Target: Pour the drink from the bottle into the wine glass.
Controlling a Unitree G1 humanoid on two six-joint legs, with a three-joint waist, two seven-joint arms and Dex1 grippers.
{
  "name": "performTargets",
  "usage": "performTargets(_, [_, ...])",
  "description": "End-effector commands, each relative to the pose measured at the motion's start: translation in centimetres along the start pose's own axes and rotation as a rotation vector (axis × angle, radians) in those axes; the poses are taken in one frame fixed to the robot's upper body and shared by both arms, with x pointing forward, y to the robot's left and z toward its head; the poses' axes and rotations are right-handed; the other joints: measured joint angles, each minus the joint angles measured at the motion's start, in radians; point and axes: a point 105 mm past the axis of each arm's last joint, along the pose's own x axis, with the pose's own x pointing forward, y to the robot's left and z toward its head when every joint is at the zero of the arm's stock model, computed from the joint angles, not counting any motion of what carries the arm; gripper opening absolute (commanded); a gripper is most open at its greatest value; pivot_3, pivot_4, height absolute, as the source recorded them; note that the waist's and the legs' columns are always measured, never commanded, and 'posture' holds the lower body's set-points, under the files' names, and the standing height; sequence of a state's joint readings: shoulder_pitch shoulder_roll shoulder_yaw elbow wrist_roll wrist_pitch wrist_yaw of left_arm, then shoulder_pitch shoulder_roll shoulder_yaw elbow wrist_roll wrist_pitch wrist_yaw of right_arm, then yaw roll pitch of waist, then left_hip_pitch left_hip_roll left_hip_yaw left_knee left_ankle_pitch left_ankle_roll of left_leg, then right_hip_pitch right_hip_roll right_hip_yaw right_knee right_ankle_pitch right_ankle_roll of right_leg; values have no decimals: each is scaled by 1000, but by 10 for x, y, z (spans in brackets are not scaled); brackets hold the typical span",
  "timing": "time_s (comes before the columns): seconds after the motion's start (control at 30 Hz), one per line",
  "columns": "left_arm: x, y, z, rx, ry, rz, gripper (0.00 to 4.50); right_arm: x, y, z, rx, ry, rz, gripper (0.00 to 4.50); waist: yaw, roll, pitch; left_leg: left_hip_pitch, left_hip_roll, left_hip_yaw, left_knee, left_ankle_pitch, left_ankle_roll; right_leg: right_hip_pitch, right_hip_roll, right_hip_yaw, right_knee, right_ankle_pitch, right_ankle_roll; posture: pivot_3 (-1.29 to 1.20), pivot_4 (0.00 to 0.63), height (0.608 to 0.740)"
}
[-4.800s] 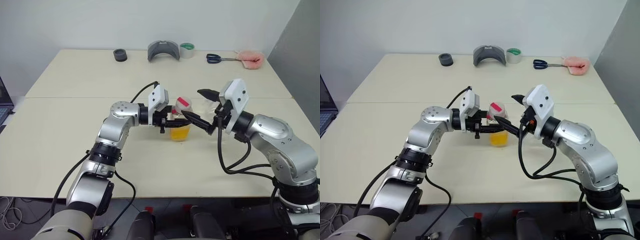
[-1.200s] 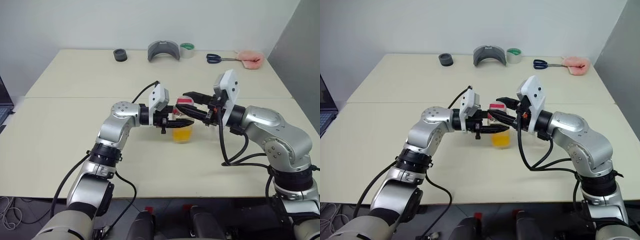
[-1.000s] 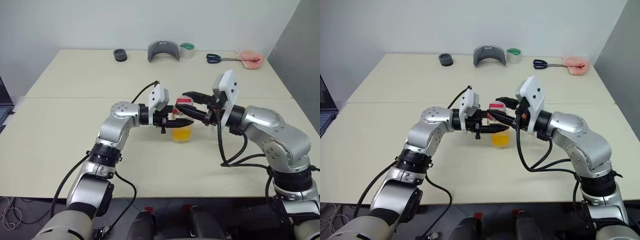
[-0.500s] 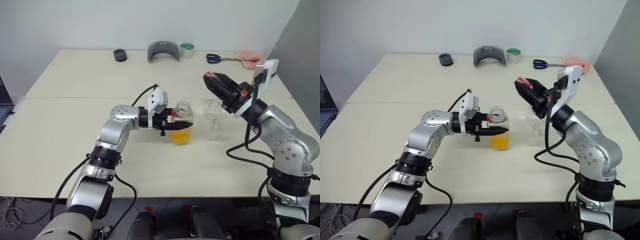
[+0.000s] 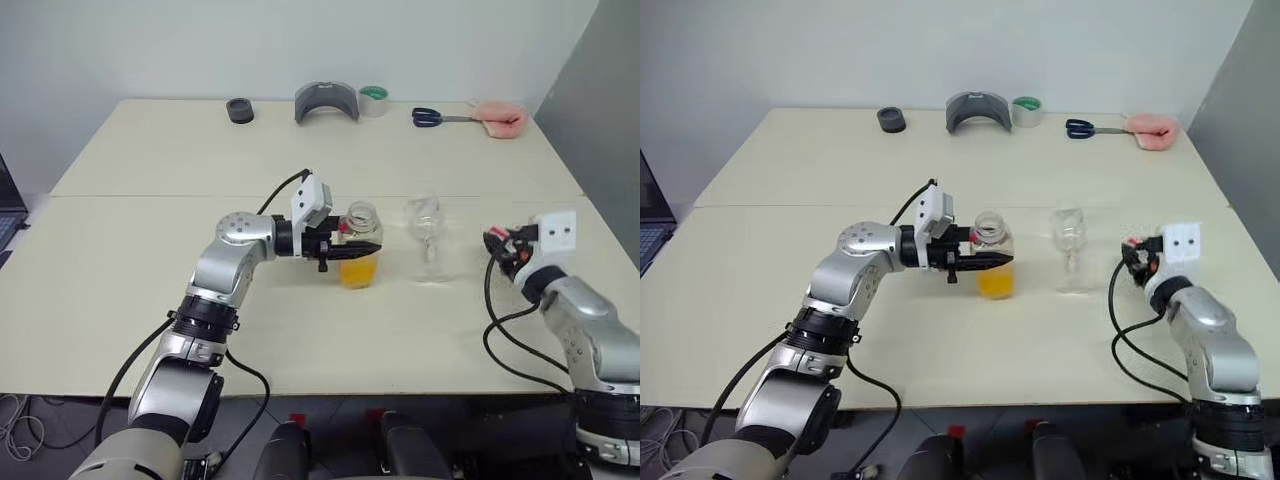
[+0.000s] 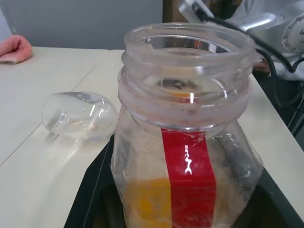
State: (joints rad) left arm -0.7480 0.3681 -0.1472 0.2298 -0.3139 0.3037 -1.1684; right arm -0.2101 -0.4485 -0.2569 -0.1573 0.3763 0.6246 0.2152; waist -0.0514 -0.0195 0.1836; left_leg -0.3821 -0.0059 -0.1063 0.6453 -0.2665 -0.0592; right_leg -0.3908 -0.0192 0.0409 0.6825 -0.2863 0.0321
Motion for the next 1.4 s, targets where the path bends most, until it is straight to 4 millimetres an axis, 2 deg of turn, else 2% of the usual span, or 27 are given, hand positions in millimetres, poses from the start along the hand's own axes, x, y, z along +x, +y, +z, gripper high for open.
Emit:
performTargets(0.03, [-7, 3, 19, 39, -57, 42, 1806, -3, -3, -3, 24, 9, -4, 3073, 0, 0, 0, 0, 0, 0, 0, 0, 0, 0, 0, 0, 0, 0, 0, 0, 150, 740])
performTargets(0.17, [-11, 5, 21, 33, -66, 84, 1806, -5, -5, 3, 4, -9, -5, 4480, 1, 0, 0, 0, -1, 0, 0, 0, 0, 0, 0, 0, 0, 0, 0, 0, 150, 740])
performTargets(0.23, [-14, 8, 23, 24, -78, 119, 1806, -7, -5, 10, -16, -28, 0, 4500, 1, 0, 0, 0, -1, 0, 0, 0, 0, 0, 0, 0, 0, 0, 0, 0, 150, 740])
performTargets(0.33, [-27, 21, 28, 17, -101, 240, 1806, -17, 3, 37, -118, -95, 66, 4500, 1, 1, 0, 0, -1, 0, 0, 0, 0, 0, 0, 0, 0, 0, 0, 0, 150, 740])
performTargets(0.43, [-45, 39, 33, 29, -111, 402, 1806, -29, 43, 63, -158, -163, 291, 4500, -2, 0, 0, 0, 0, 0, 0, 0, 0, 0, 0, 0, -1, 0, 0, 0, 150, 740])
performTargets(0.53, [-77, 62, 34, 31, -102, 630, 1806, -41, 102, 89, -183, -235, 583, 4500, -10, 1, 0, 1, 1, 0, 0, 0, 0, 0, 1, 0, 0, 0, 0, 0, 150, 740])
performTargets(0.57, [-86, 68, 34, 34, -95, 689, 1806, -43, 115, 94, -201, -248, 639, 4500, -11, 1, 0, 1, 1, 0, 0, 0, 0, 0, 1, 0, 0, 0, 0, 0, 150, 740])
performTargets(0.67, [-120, 87, 26, -3, -73, 892, 1806, -43, 158, 104, -225, -283, 809, 4500, -7, 0, 0, 1, 1, -1, 0, 0, 0, 1, 1, -1, 0, 0, 0, 0, 150, 740])
performTargets(0.77, [-145, 99, 18, -32, -56, 1027, 1806, -40, 186, 106, -232, -289, 903, 4500, -2, 0, 0, 0, 0, -2, 0, 0, 0, 1, 0, -2, -1, 0, 0, 0, 150, 740])
performTargets(0.83, [-173, 111, 11, -50, -45, 1167, 1806, -32, 214, 107, -258, -300, 951, 4500, 0, 0, 0, 0, -1, -2, 1, 0, 0, 1, -2, -2, -1, 0, 0, 0, 150, 740])
performTargets(0.9, [-190, 117, 8, -55, -42, 1245, 1806, -27, 234, 106, -234, -278, 1013, 4500, 0, 0, 0, 0, -1, -2, 1, 0, 0, 0, -2, -2, -1, 0, 0, 0, 150, 740])
performTargets(1.13, [-220, 126, -8, -103, -49, 1370, 1805, -10, 258, 105, -256, -292, 1009, 4500, 17, -1, 0, -4, -2, -2, 1, 2, -4, -4, -3, -2, -1, 1, 0, 0, 150, 740])
performTargets(1.4, [-220, 125, -36, -124, 26, 1341, 1805, -6, 265, 103, -293, -302, 994, 4500, 16, -1, -1, -4, -1, -2, 1, 2, -4, -6, -3, -3, 0, 1, 0, 0, 150, 740])
